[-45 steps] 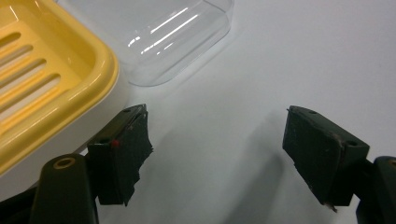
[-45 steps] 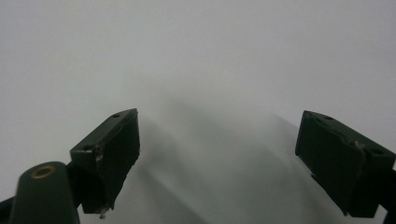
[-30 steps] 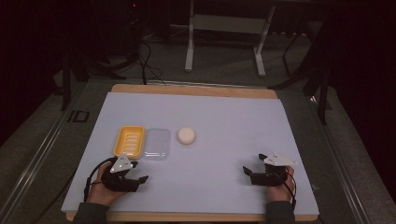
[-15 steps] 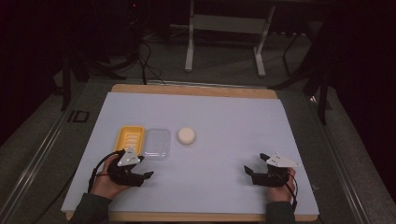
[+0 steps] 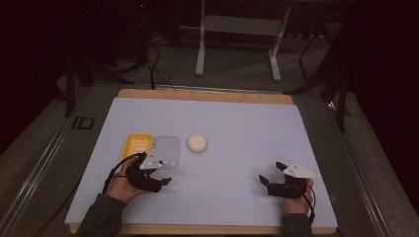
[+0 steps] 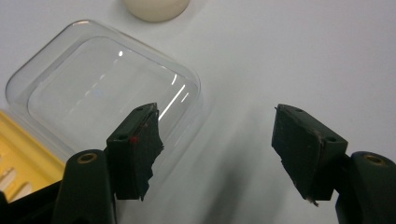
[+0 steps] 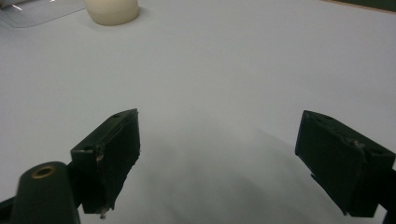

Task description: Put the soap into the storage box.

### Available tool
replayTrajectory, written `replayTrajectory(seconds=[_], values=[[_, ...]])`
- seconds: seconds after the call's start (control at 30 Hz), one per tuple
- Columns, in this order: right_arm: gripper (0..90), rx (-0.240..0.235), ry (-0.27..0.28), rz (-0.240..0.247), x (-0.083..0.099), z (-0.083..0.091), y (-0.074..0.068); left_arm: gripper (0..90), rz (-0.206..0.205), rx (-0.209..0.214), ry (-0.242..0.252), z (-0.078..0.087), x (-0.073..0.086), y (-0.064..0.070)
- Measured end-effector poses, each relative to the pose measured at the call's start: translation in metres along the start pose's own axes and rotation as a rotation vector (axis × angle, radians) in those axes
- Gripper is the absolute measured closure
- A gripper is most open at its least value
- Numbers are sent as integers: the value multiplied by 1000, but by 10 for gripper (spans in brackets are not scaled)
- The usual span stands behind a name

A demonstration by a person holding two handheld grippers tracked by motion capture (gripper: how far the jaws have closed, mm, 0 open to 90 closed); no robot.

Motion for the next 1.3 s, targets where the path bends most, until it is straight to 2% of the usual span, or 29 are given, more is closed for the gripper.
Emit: replayTrajectory(seconds=[0.67, 0.93, 1.1, 1.3], values=[[138, -4, 2, 5, 0, 0, -1, 327, -35, 7, -42, -19, -28, -13], [138, -5, 0, 4, 0, 0, -1, 326, -34, 12, -46, -25, -36, -16], [138, -7, 1, 8, 0, 0, -1, 326, -51, 15, -66, -28, -38, -19], [138, -5, 0, 10, 0, 0, -1, 325, -64, 15, -73, -33, -51, -26]])
Point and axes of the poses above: each handheld gripper's, and its own axes: z roughly backward along the jaws, x roughly out of its underside, y roughly to its right, the point moved 6 cm from there along -z, roughly forward along the jaws, and after that the axes turned 14 degrees about y, right-handed, at the moved point
